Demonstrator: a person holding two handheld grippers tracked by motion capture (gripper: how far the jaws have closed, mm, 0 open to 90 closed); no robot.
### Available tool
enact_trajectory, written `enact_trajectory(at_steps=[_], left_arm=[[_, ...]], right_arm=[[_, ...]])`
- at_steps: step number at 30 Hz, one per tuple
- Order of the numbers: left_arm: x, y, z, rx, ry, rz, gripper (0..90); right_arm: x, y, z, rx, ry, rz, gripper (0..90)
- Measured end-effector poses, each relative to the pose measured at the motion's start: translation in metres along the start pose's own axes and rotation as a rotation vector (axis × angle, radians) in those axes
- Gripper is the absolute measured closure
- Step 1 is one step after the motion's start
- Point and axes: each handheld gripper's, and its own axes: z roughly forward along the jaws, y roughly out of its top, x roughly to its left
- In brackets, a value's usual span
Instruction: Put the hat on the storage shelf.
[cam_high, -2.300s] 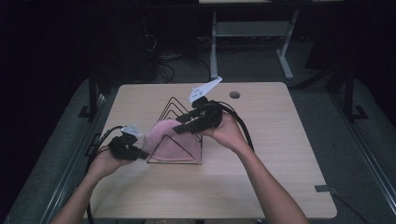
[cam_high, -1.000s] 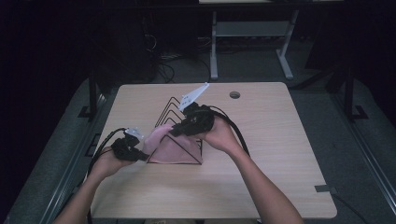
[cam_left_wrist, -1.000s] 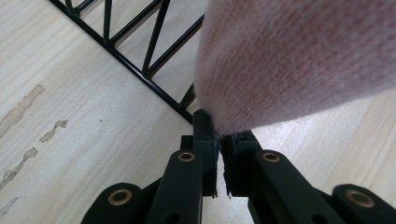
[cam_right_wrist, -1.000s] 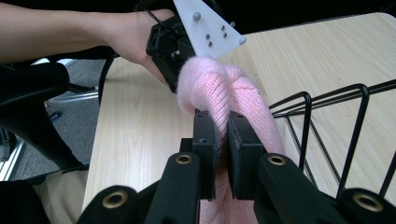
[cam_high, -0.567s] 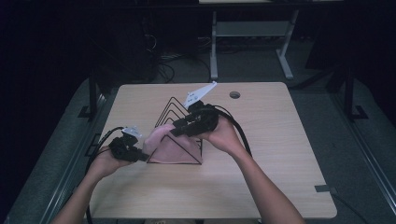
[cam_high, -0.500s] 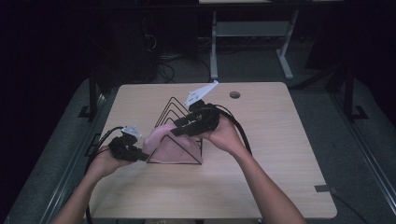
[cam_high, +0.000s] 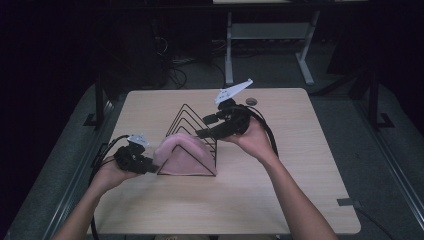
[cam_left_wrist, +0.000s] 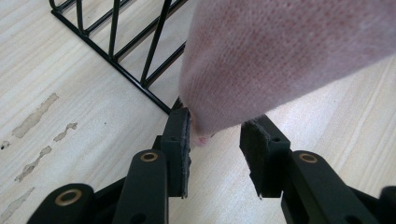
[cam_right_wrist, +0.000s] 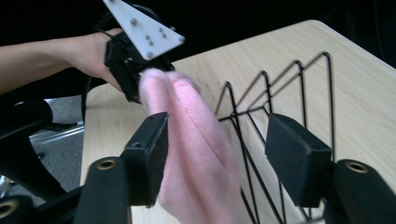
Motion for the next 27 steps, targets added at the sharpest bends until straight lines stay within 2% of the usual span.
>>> enact_trajectory(at_steps=[8,16,27], left_arm=[[-0.001,-0.001,-0.003,0.004,-0.001,0.004,60.7],[-0.001,-0.004,-0.004,0.015,0.003,-0.002,60.2],[-0.002,-0.005,-0.009,-0.002,0.005,-0.004,58.1]], right_arm=[[-0.008,-0.008,-0.012,0.039,-0.043,0.009,35.6],[-0.014,-0.019,-0.024,0.041,-0.067,0.038,35.4],[-0.025,-0.041,-0.047,0.047,-0.124,0.088,33.6]])
